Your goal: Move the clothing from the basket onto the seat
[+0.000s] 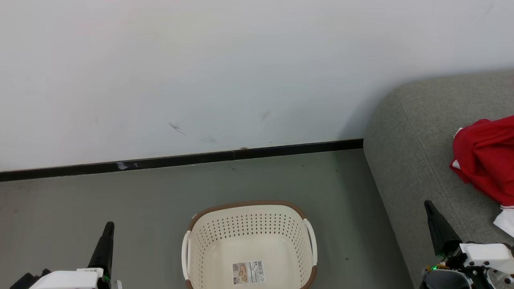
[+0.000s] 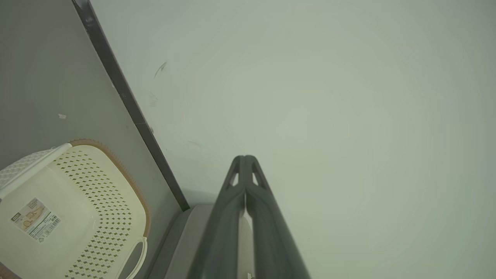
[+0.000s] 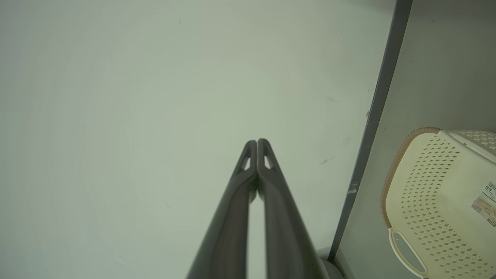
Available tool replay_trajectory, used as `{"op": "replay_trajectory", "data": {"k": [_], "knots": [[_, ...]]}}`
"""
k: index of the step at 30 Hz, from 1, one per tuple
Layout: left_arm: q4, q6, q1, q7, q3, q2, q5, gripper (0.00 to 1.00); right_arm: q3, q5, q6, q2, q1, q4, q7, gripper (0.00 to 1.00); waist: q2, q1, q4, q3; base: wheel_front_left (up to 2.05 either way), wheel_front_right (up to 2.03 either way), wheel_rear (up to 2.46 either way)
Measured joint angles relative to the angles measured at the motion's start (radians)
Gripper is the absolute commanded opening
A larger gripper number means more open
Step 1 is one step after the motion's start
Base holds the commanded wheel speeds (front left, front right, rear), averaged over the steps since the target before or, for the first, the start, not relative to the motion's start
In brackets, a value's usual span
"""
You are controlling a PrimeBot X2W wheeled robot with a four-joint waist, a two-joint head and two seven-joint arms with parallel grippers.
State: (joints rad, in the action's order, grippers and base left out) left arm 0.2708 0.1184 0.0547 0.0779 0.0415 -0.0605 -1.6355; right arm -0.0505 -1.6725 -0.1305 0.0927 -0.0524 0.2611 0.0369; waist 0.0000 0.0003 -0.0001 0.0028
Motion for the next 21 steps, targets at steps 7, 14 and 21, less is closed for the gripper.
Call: {"op": "replay_trajectory", "data": {"k": [7, 14, 21], "knots": [[0.001, 0.0, 0.0, 0.0, 0.0, 0.0, 0.0, 0.0, -0.001, 0.0, 0.0, 0.0, -0.001, 0.001, 0.0, 0.0, 0.0, 0.0, 0.0, 0.0, 0.0, 0.0, 0.0], [0.002, 0.0, 0.0, 0.0, 0.001, 0.001, 0.0, 0.0, -0.002, 0.0, 0.0, 0.0, -0.003, 0.001, 0.002, 0.0, 0.0, 0.0, 0.0, 0.0, 0.0, 0.0, 0.0], [0.004, 0.0, 0.0, 0.0, 0.001, 0.001, 0.0, 0.0, -0.002, 0.0, 0.0, -0.001, -0.003, 0.001, 0.007, 0.0, 0.0, 0.0, 0.0, 0.0, 0.0, 0.0, 0.0]]}}
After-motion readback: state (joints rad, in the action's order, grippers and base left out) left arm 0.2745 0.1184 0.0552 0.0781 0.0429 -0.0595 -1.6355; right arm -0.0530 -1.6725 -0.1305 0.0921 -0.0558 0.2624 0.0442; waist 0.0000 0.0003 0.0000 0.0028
